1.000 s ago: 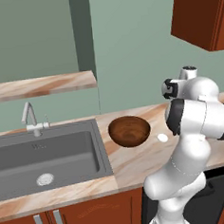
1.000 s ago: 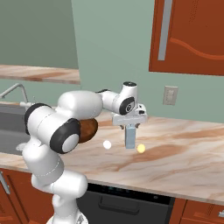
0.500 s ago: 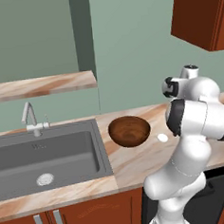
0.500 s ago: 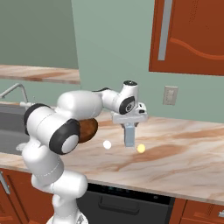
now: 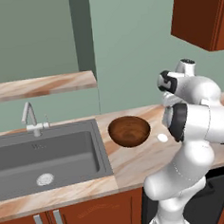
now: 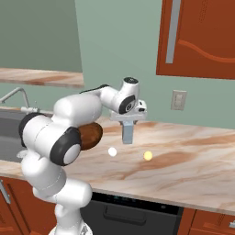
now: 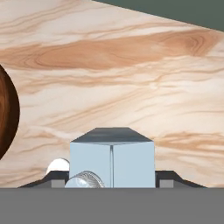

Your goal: Gather the eggs and milk located in the vicinity of the sink area and place them right next to the bowl.

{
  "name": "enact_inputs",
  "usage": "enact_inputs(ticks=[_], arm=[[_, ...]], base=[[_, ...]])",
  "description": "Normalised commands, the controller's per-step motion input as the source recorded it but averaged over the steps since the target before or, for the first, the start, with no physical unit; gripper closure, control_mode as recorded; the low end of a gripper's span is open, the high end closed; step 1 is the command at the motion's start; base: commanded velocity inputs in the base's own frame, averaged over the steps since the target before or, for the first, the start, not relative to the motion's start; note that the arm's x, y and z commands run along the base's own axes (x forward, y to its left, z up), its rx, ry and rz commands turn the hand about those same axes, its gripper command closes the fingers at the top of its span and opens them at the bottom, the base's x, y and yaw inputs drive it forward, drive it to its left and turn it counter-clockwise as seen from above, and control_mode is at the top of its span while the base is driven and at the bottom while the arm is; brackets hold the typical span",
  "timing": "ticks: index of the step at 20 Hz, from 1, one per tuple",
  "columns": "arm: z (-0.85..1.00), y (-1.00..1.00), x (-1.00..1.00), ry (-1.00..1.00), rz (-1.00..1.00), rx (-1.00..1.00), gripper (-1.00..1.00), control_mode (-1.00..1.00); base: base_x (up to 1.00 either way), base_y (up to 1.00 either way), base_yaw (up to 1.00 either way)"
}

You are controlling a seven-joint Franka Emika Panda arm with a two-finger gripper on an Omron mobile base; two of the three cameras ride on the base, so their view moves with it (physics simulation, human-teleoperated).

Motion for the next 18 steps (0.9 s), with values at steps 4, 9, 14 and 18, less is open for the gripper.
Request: enact_inputs(ticks=[4,9,14,18], arm=[[0.13,0.34,0.53,0.0,0.0,0.0,1.0,-1.0],[0.09,0.31,0.33,0.0,0.0,0.0,1.0,-1.0],[0.0,0.15,0.02,0.0,0.0,0.02,1.0,-1.0],[0.0,0.31,0.0,0.0,0.0,0.0,1.0,-1.0]], base=[[0.0,0.0,0.0],[0.0,0.0,0.0],[0.0,0.0,0.0],[0.0,0.0,0.0]])
